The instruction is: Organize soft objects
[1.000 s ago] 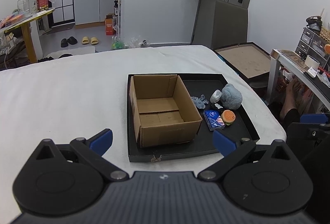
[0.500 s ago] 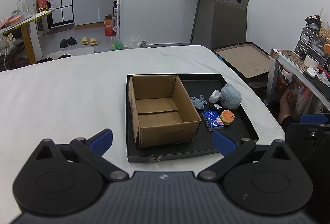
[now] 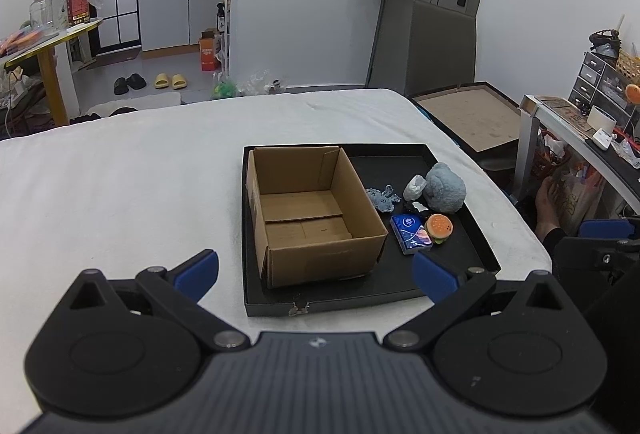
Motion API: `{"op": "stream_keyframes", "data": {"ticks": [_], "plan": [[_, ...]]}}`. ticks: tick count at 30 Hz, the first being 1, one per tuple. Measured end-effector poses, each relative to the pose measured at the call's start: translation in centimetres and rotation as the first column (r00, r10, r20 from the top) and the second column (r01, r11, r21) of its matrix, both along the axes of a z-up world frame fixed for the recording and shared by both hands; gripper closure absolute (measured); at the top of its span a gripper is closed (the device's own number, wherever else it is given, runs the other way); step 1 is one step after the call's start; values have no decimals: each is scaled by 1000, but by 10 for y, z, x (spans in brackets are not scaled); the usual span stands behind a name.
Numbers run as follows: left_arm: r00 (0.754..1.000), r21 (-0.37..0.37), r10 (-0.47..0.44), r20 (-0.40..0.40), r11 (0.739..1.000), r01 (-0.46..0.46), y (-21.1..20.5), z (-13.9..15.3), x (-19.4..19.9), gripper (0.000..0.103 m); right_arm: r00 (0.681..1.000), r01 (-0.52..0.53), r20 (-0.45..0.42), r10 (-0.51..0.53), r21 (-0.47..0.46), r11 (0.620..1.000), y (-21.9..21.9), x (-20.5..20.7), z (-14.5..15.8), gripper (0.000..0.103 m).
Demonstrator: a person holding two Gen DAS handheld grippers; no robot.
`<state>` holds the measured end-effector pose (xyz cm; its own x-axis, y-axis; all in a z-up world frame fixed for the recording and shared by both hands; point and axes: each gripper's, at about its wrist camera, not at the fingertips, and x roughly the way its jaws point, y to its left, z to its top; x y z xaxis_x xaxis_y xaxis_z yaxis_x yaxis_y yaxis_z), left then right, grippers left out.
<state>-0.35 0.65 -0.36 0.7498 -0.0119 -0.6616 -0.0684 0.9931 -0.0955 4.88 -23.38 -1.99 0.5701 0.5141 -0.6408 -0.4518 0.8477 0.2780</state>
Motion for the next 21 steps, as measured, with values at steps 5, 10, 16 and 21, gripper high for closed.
{"op": "stream_keyframes", "data": {"ticks": [5,10,16,21], "plan": [[1000,13,10,2,1000,-10,3,-2,1,1,1000,4,22,-4,0,1000,1,-2,1,0],[999,15,28,-14,999,-28,11,-10,5,1,999,20,29,-20,2,1000,-2,3,-4,0],[998,13,58,-35,998,-57,27,-22,15,2,999,39,16,-39,-2,999,-5,14,-18,1],[995,8,90,-53,996,-90,39,-31,26,3,999,54,-6,-54,-6,999,-6,27,-33,2]]}}
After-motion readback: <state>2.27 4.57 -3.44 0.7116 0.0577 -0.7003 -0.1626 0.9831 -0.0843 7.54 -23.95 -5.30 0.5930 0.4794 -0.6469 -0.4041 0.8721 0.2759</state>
